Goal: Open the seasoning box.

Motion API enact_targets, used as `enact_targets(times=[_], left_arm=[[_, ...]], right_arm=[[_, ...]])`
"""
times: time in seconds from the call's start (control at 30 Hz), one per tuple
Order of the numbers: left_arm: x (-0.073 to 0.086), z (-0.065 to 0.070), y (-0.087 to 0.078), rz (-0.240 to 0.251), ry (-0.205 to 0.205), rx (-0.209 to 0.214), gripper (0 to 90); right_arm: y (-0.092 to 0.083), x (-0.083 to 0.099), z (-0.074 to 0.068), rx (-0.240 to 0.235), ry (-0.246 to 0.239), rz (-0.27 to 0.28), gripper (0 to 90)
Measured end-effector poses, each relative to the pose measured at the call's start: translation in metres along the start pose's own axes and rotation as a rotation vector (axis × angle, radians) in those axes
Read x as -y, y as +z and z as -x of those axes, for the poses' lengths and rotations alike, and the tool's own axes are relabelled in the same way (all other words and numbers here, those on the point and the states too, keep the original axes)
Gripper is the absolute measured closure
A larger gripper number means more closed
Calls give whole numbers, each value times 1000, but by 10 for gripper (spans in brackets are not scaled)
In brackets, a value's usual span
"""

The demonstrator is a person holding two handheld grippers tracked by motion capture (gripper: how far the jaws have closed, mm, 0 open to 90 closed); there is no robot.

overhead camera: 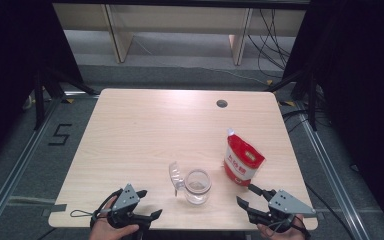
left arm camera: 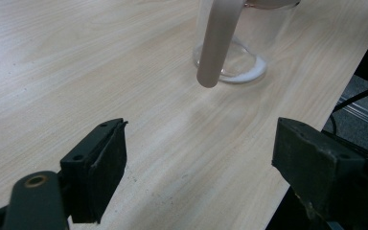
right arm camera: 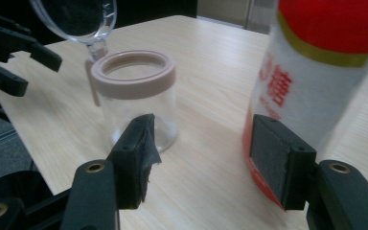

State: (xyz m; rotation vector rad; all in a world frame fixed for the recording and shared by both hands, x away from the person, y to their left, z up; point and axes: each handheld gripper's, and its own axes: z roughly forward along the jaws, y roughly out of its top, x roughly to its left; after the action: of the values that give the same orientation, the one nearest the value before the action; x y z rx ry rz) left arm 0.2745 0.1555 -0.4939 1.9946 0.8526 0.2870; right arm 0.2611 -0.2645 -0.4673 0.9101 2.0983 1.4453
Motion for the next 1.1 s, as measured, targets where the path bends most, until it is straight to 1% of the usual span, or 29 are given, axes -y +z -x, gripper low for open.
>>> enact_targets(times=[0.03, 0.07, 0.17, 0.2, 0.23, 0.3, 0.33, 0.37, 0.4, 0.43, 0.47, 0.5, 0.53, 0.57, 0.6, 0.63, 0.67, 0.7, 0.73, 0.77, 0.8, 0.83, 0.87, 0.9, 0.93, 0.97, 1.03, 1.07, 1.1], left_arm=[[0, 0, 1, 4, -4, 3, 191], [0, 0, 1, 4, 5, 6, 190], [0, 0, 1, 0, 9, 7, 191], [0, 0, 1, 3, 2, 8, 190], [0, 0, 0, 5, 1, 5, 190], [0, 0, -1, -4, 4, -5, 190], [0, -1, -1, 4, 4, -1, 190], [-1, -2, -1, -3, 26, 2, 190], [-1, -1, -1, 2, -1, 2, 190], [0, -2, 1, 17, -6, 4, 190], [0, -2, 1, 18, -3, 3, 189], [0, -2, 2, 19, -5, 4, 189], [-1, -2, 1, 6, 0, 5, 189], [-2, -2, 0, 2, 2, 2, 189], [-3, -1, 1, 2, 5, -2, 189], [-3, -1, 0, 4, 7, 3, 189], [-2, 0, 1, 12, -1, 5, 189], [-3, -1, 1, 2, 0, 9, 189], [-2, 0, 1, 2, -2, 8, 189], [-2, 0, 1, -1, 0, 8, 189], [-1, 0, 1, 6, -2, 10, 189], [-1, 0, 1, 10, 2, 10, 189], [0, -1, 1, -1, 16, 3, 189], [0, -1, 1, -1, 17, 2, 189], [-1, 1, 1, 12, -3, 8, 189], [-1, 1, 1, 13, -2, 8, 189], [-1, 1, 1, 20, -7, 16, 188], [-1, 1, 0, 15, -2, 16, 188], [-1, 1, 0, 12, -3, 12, 188]], right_arm=[[0, 1, 1, 17, 3, 13, 425], [-1, 1, 4, 21, -7, 9, 425], [-3, 1, 3, 34, 37, -5, 425], [-2, 2, 6, 43, 10, 10, 425], [-3, 2, 5, 53, 33, -5, 425], [-3, 2, 7, 54, 32, 0, 424], [-4, 2, 9, 49, 9, 1, 422], [-4, 2, 10, 53, 28, 7, 417], [-5, 2, 11, 70, 33, 6, 411], [-5, 3, 12, 66, 39, 5, 409], [-6, 3, 15, 79, 19, 13, 407], [-6, 4, 16, 68, 40, 2, 403], [-6, 4, 17, 77, 45, 3, 398], [-6, 5, 19, 89, 33, 9, 388], [-6, 5, 21, 88, 33, 11, 379], [-6, 6, 22, 99, 40, 6, 366], [-4, 7, 24, 93, 49, 15, 357], [-5, 7, 26, 109, 49, 9, 351], [-5, 7, 26, 111, 61, 20, 349], [-5, 7, 26, 113, 59, 20, 341], [-4, 6, 29, 124, 27, 26, 332], [-3, 6, 29, 111, 28, 24, 328], [-2, 5, 27, 126, 64, 14, 324], [-1, 5, 29, 133, 41, 18, 321], [1, 5, 30, 131, 36, 24, 321], [3, 5, 31, 120, 47, 33, 320], [5, 4, 33, 130, 48, 25, 314], [7, 4, 35, 125, 33, 24, 314], [8, 5, 35, 127, 56, 17, 314]])
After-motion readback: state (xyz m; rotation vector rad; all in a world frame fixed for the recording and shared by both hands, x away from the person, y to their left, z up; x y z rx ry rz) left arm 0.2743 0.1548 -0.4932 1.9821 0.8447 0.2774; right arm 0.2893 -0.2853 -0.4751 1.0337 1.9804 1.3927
